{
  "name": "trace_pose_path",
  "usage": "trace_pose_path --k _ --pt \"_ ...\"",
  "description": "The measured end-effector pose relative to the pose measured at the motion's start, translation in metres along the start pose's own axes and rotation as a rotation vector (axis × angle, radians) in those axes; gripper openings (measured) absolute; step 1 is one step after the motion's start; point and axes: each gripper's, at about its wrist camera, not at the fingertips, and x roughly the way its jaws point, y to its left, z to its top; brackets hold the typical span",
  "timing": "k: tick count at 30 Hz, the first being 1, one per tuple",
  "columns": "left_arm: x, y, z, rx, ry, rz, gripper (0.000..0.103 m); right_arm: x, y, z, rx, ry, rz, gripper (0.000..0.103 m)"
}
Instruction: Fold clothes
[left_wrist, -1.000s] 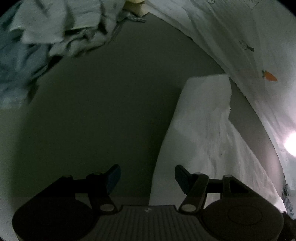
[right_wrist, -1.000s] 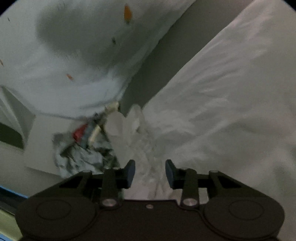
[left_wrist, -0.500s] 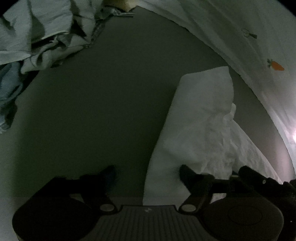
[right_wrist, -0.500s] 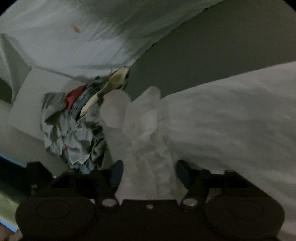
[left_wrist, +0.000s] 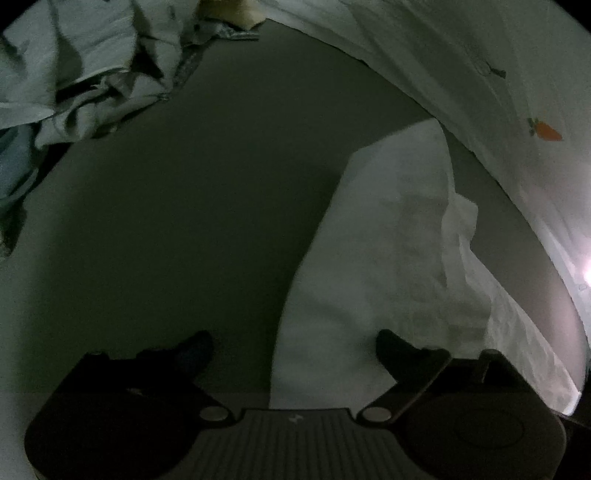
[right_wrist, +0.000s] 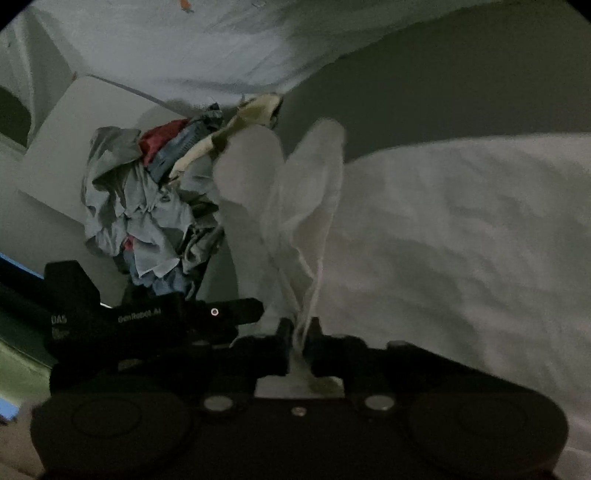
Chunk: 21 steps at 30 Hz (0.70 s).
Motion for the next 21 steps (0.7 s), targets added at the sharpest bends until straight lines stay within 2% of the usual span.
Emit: trace_pose_path --k 5,10,12,14,15,17,19,20,21 --pt "-0.024 -0.004 -0.013 0.04 -0.037 0.012 0.09 -0.039 0.033 -0.01 -0.127 -0.11 -0.079 0.005" --pt "-0.039 -0.029 -0.039 0.159 -0.047 -0.039 0.091 -0.111 0.052 -0.025 -0.136 -0.247 -0.172 0.005" --pt "-0.041 -0.041 -0.055 0.228 -0.03 -0.063 0.091 -0.141 0.048 -0.036 -0.103 -0.295 -0.234 0.005" --pt "-0.036 -0.05 -0.071 0.292 -0.005 -0.05 0.091 -0.162 0.036 -0.05 -0.041 -0.313 -0.322 0.008" --pt "-0.031 -0.053 -0.078 0.313 0.012 -0.036 0.091 -0.164 0.023 -0.057 0.009 -0.295 -0.37 0.016" --pt "-0.022 -0.056 -0.087 0.333 0.047 -0.007 0.091 -0.161 -0.005 -0.071 0.106 -0.248 -0.442 0.021" --pt "-0.017 -0.053 -0.092 0.327 0.054 0.004 0.091 -0.153 -0.034 -0.086 0.196 -0.191 -0.476 0.024" --pt "-0.015 -0.052 -0.094 0.323 0.054 0.008 0.091 -0.151 -0.042 -0.092 0.231 -0.193 -0.46 0.028" --pt "-0.014 -0.05 -0.096 0.319 0.054 0.012 0.091 -0.151 -0.046 -0.096 0.258 -0.226 -0.426 0.038"
